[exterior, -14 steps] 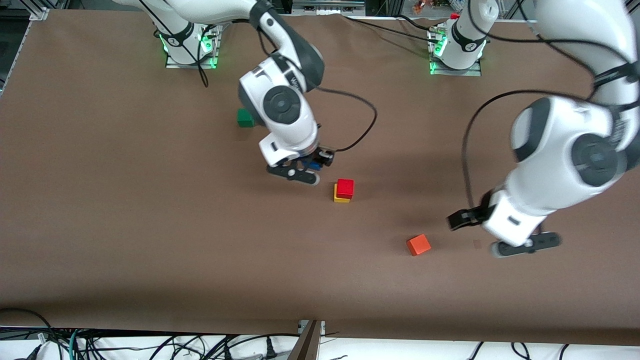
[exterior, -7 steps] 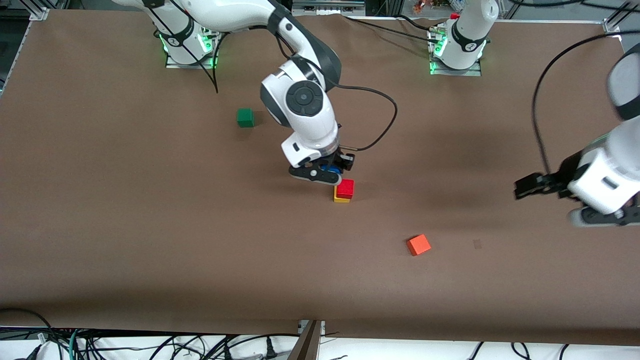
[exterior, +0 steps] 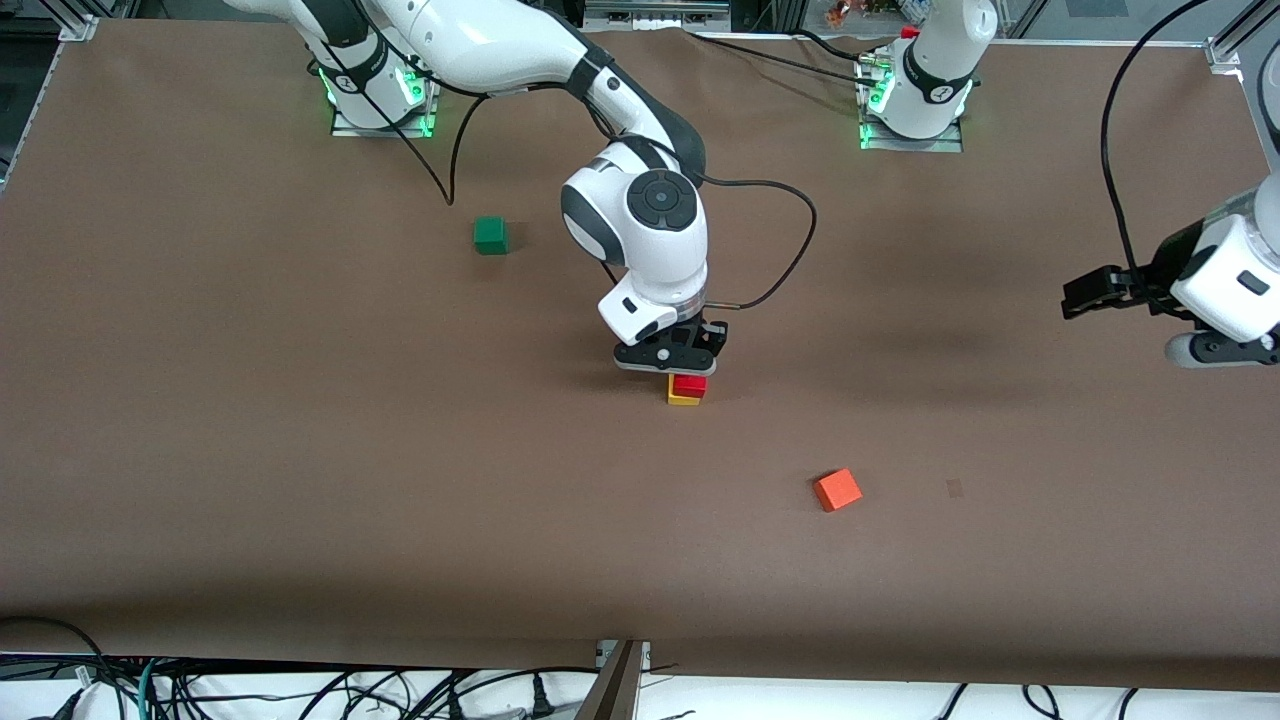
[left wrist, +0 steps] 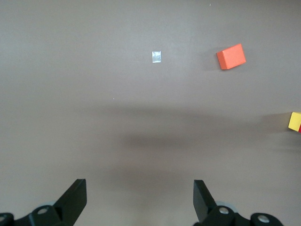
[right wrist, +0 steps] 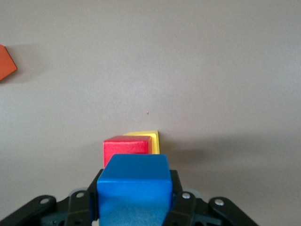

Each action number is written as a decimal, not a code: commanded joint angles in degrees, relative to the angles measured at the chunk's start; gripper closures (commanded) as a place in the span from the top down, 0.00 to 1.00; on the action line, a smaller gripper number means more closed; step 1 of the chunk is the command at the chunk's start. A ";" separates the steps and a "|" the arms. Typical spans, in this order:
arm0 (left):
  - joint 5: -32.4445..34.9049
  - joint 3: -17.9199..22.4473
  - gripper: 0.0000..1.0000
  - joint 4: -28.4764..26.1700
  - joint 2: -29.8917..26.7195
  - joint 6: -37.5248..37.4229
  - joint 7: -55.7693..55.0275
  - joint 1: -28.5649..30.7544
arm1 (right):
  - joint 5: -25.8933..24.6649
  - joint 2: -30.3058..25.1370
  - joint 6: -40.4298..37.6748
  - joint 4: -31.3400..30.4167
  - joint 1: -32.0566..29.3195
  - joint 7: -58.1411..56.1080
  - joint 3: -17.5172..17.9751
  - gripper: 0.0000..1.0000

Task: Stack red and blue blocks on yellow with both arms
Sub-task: 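Carry the blue cube over the red cube and lower it with the right gripper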

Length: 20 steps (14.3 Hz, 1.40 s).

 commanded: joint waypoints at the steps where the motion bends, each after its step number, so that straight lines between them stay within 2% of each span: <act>1: -0.70 0.36 1.00 -3.66 -2.25 1.75 1.23 -0.04 | -1.12 2.86 1.11 3.57 0.37 -0.60 -0.53 0.24; 8: -0.70 0.36 1.00 -3.57 -1.36 1.84 1.23 0.48 | -1.03 4.53 1.99 5.24 0.37 -0.25 -0.09 0.25; 12: -0.79 0.36 1.00 -3.39 -1.18 1.84 1.23 0.48 | -1.03 4.53 2.17 5.24 0.37 0.11 0.09 0.30; 16: -0.79 0.36 1.00 -3.39 -1.18 1.84 1.23 0.48 | -1.03 4.62 3.49 5.24 0.37 0.19 0.26 0.43; 18: -0.70 0.18 1.00 -3.39 -1.18 1.84 1.23 0.40 | -0.94 4.53 3.49 5.24 0.37 0.19 0.26 0.56; 20: -0.70 0.18 1.00 -2.78 -1.01 1.84 1.23 0.40 | -0.94 4.53 3.49 5.24 0.37 0.19 0.26 0.63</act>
